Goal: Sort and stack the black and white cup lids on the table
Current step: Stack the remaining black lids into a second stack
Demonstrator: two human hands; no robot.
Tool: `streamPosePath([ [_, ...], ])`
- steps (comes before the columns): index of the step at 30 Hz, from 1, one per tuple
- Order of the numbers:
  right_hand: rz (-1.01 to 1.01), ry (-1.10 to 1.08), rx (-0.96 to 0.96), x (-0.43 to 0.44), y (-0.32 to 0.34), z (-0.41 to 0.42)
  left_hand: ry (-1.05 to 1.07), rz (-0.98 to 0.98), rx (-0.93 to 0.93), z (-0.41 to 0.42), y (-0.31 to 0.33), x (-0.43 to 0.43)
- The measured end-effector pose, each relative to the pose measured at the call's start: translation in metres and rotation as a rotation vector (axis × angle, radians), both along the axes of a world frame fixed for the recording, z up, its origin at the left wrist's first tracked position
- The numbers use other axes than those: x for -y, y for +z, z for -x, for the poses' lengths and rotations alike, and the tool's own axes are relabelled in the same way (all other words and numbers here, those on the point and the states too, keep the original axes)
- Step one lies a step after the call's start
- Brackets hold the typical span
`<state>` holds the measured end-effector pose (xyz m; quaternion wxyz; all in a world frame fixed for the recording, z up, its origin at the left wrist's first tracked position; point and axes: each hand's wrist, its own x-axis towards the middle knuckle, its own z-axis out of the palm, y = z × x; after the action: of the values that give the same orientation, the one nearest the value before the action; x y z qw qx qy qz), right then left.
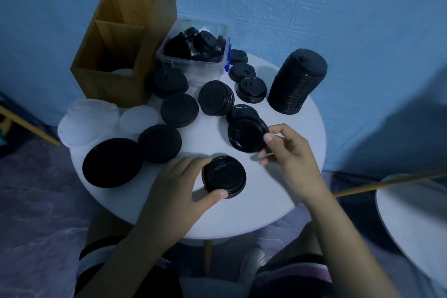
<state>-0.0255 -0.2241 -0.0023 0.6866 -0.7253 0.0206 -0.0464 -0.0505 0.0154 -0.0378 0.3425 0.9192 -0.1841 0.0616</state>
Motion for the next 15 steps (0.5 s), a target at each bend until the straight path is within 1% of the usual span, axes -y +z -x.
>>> streamPosePath([
  [3, -0.171, -0.013, -0.110, 0.005, 0.004, 0.011, -0.008, -0.003, -0.004, -0.001, 0.001, 0.001],
  [5, -0.149, 0.044, -0.181, 0.004, 0.004, 0.015, -0.010, -0.003, -0.005, -0.002, 0.000, 0.001],
  [7, -0.089, 0.108, -0.223, -0.001, 0.001, 0.016, -0.014, -0.009, -0.006, -0.002, 0.000, 0.001],
  [10, 0.016, 0.159, -0.231, -0.009, 0.001, 0.017, -0.033, -0.023, -0.014, -0.001, 0.001, 0.000],
  [12, 0.139, 0.187, -0.242, -0.010, 0.002, 0.018, -0.033, -0.011, -0.014, -0.002, -0.001, -0.001],
  [15, 0.381, 0.273, -0.242, -0.013, 0.001, 0.021, -0.019, -0.002, -0.010, -0.003, -0.002, 0.000],
])
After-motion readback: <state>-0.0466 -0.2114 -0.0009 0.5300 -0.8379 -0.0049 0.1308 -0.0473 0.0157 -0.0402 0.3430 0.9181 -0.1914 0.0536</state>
